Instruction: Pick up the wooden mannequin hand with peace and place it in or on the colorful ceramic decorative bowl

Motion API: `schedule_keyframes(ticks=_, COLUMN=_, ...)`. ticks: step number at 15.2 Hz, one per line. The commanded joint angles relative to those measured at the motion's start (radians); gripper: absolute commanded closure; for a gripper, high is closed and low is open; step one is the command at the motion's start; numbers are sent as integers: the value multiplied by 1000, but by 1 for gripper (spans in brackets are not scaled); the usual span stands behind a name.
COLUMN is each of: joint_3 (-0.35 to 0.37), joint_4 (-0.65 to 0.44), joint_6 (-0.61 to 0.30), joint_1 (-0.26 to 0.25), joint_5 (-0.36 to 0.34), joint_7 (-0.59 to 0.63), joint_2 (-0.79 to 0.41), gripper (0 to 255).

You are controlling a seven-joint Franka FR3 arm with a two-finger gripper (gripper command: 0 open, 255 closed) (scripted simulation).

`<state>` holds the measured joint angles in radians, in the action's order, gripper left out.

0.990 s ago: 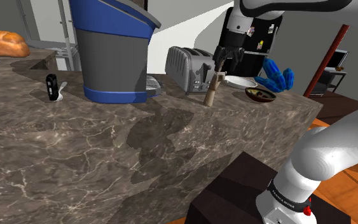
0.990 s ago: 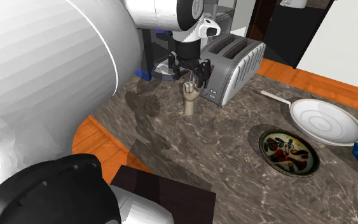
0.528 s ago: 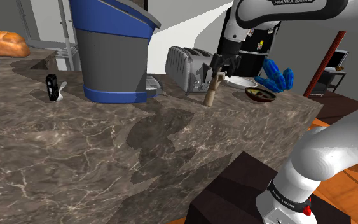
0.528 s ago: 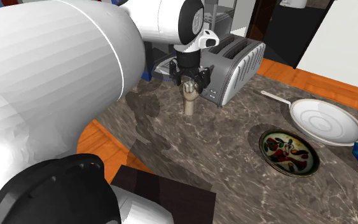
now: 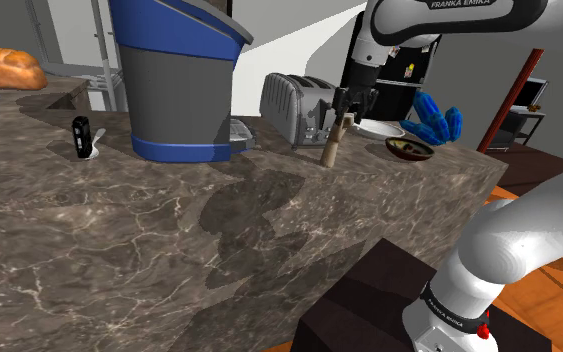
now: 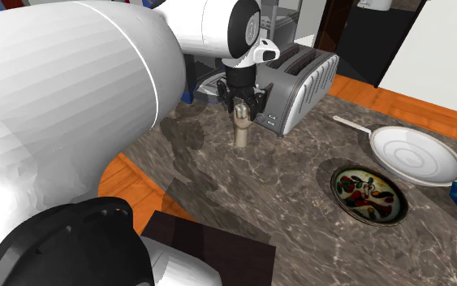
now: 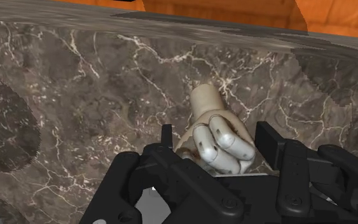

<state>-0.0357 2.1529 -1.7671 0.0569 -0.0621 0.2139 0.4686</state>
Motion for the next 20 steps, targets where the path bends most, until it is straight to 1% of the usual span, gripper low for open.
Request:
schedule_keyframes(ticks=1, joint_3=0, joint_4=0, joint_6=0, joint_1=0, joint_5=0, joint_7=0, joint_2=0, gripper=255)
schedule_keyframes(ticks=9, joint_3=0, joint_4=0, joint_6=0, joint_1=0, joint_5=0, joint_7=0, joint_2=0, gripper=255)
schedule_keyframes(ticks=20, joint_3=2, joint_4=-175, joint_6=145, joint_1=-1, joint_5=3, joint_7=-7, joint_2=-30, gripper=255)
